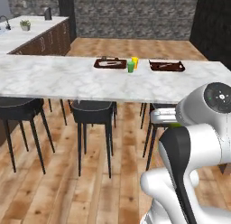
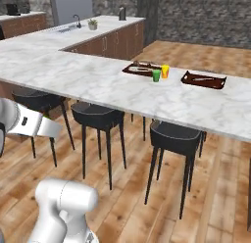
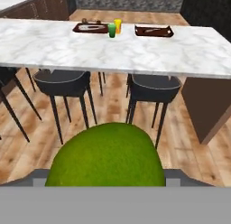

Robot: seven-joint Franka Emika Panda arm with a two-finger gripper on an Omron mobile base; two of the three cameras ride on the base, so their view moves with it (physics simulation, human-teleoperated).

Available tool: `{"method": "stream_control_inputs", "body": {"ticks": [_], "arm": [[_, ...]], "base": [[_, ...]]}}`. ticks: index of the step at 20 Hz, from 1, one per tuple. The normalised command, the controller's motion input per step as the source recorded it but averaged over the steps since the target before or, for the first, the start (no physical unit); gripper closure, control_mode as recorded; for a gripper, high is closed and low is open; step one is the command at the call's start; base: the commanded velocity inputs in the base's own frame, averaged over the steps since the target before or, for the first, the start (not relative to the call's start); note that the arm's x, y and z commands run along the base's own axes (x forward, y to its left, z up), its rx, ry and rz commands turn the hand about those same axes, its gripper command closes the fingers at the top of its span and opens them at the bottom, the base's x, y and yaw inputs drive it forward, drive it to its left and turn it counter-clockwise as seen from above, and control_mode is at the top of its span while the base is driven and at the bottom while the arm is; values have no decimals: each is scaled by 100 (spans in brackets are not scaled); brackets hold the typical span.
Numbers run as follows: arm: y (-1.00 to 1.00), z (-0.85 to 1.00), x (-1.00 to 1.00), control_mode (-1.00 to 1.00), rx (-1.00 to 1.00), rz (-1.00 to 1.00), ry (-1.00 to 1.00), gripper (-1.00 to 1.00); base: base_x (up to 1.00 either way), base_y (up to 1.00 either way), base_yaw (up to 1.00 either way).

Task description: Gather the mushroom and lime from the fridge and place them on a tray on the dining counter. Then gather the chicken drumsticks from the fridge and place them on the other tray.

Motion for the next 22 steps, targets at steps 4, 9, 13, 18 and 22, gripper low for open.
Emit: {"method": "stream_control_inputs", "body": {"ticks": [4, 9, 13, 18, 22], "arm": [[0, 0, 0, 100, 0, 0, 0, 100], [0, 0, 0, 100, 0, 0, 0, 100], [0, 0, 0, 100, 0, 0, 0, 100], [0, 0, 0, 100, 0, 0, 0, 100], [0, 0, 0, 100, 0, 0, 0, 100]], "base": [[5, -100, -4], [29, -100, -1], [51, -100, 0], [63, -100, 0], [61, -100, 0]]}}
